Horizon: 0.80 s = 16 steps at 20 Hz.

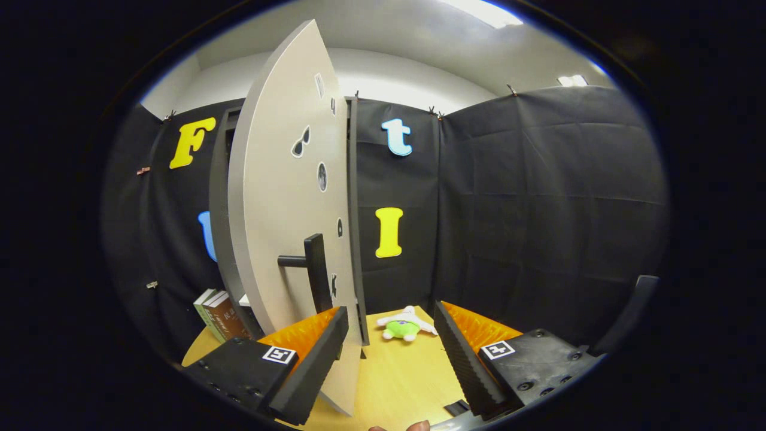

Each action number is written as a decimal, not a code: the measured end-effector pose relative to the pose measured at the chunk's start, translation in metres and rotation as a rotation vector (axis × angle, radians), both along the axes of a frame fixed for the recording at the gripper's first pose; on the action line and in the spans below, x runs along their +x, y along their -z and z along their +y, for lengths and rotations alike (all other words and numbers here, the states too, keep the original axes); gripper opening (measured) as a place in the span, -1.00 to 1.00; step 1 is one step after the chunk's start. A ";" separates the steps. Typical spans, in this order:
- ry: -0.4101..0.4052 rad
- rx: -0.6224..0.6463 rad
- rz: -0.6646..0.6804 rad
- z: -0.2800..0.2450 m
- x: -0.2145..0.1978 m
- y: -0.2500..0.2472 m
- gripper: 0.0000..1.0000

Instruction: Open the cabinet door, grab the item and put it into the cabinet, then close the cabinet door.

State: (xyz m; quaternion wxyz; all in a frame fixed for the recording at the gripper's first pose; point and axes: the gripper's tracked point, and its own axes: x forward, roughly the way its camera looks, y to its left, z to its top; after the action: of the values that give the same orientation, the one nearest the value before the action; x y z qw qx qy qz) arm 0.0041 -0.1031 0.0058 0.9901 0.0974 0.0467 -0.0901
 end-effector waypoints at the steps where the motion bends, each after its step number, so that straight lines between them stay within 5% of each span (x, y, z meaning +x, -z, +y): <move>1: -0.019 0.005 -0.002 0.009 0.001 -0.001 0.93; 16: -0.320 0.007 -0.034 0.169 0.043 -0.020 0.93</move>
State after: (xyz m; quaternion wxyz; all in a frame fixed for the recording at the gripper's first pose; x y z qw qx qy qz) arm 0.0473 0.0662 0.0260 0.9921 0.0936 0.0450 0.0707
